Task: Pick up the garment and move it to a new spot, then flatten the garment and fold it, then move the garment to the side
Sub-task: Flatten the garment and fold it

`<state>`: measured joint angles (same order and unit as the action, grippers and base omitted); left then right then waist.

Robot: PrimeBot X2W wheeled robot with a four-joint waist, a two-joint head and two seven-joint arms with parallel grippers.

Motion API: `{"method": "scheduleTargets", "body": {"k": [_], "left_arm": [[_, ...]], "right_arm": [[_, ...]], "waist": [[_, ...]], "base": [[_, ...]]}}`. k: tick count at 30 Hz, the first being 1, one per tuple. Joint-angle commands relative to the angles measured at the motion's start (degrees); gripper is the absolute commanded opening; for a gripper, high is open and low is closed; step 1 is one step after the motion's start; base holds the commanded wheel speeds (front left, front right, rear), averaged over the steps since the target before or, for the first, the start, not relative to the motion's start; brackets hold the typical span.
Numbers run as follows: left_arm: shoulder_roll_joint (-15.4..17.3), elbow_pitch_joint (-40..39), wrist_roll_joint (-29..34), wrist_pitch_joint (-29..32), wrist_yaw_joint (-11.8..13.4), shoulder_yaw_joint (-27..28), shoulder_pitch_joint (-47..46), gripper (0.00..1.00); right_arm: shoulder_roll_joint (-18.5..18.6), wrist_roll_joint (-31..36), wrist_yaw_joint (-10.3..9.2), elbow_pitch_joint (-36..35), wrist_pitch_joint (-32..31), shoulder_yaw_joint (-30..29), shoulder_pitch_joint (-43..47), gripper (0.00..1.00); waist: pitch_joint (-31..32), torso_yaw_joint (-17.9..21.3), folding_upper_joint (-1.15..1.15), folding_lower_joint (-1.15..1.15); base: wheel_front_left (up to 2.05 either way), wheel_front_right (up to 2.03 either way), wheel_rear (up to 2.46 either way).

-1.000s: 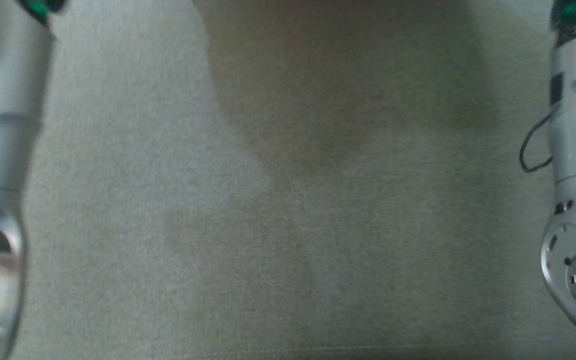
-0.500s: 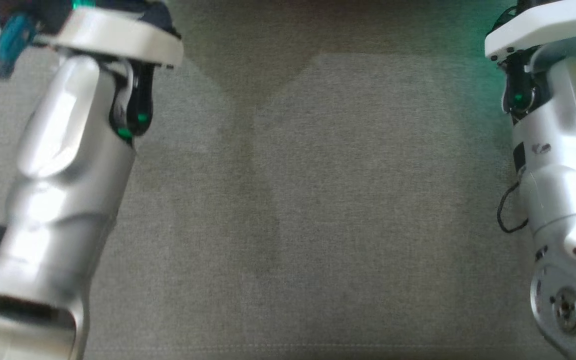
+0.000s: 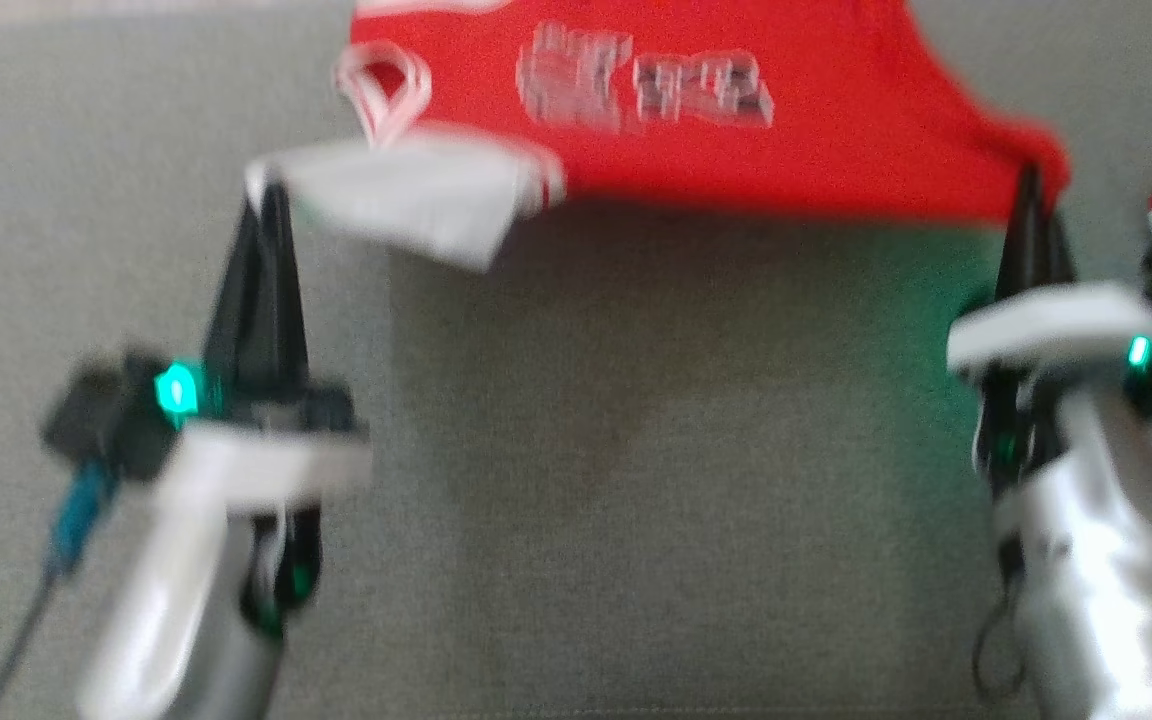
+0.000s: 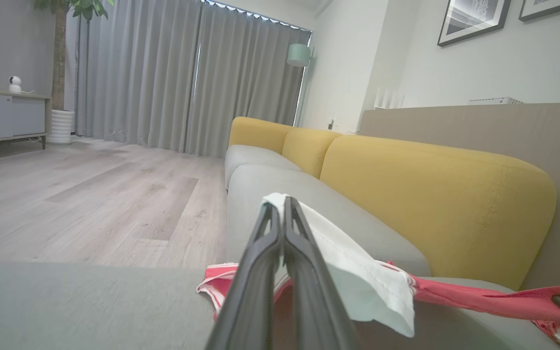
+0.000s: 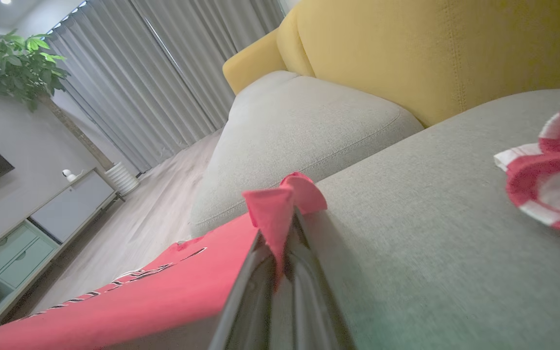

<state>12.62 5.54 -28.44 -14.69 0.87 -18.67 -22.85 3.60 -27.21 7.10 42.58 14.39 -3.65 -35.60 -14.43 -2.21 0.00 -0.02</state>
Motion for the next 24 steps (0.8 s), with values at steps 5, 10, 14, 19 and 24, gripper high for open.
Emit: {"method": "scheduleTargets", "body": {"k": [5,10,14,19,24], "left_arm": [[2.5,-9.0,0.8,0.1,3.3,1.7,12.0,0.00],[2.9,-16.2,0.8,1.9,6.8,0.6,23.4,0.00],[3.4,-21.0,0.6,3.7,8.8,-0.1,29.6,0.00],[4.0,-22.4,0.5,4.9,9.7,-1.2,33.9,0.00],[3.4,-19.3,-0.2,5.3,8.5,-2.3,32.4,0.00]], "right_arm": [[-0.7,-2.0,0.39,-7.7,0.6,3.4,10.2,0.00],[-0.7,-2.8,0.39,-14.4,0.6,4.1,21.1,0.00],[-0.7,-3.2,0.39,-19.0,0.0,3.9,28.9,0.00],[-0.7,-2.6,0.39,-24.1,-3.8,2.9,35.6,0.00],[-0.7,-1.8,0.39,-24.0,-6.5,2.4,35.6,0.00]], "waist": [[9.3,0.0,0.00,0.02],[14.2,-0.1,0.00,0.02],[16.0,0.0,0.00,0.02],[16.2,0.6,0.00,0.02],[15.4,0.6,0.00,0.02]], "base": [[0.00,0.00,0.00],[0.00,0.00,0.00],[0.00,0.00,0.00],[0.00,0.00,0.00],[0.00,0.00,0.00]]}}
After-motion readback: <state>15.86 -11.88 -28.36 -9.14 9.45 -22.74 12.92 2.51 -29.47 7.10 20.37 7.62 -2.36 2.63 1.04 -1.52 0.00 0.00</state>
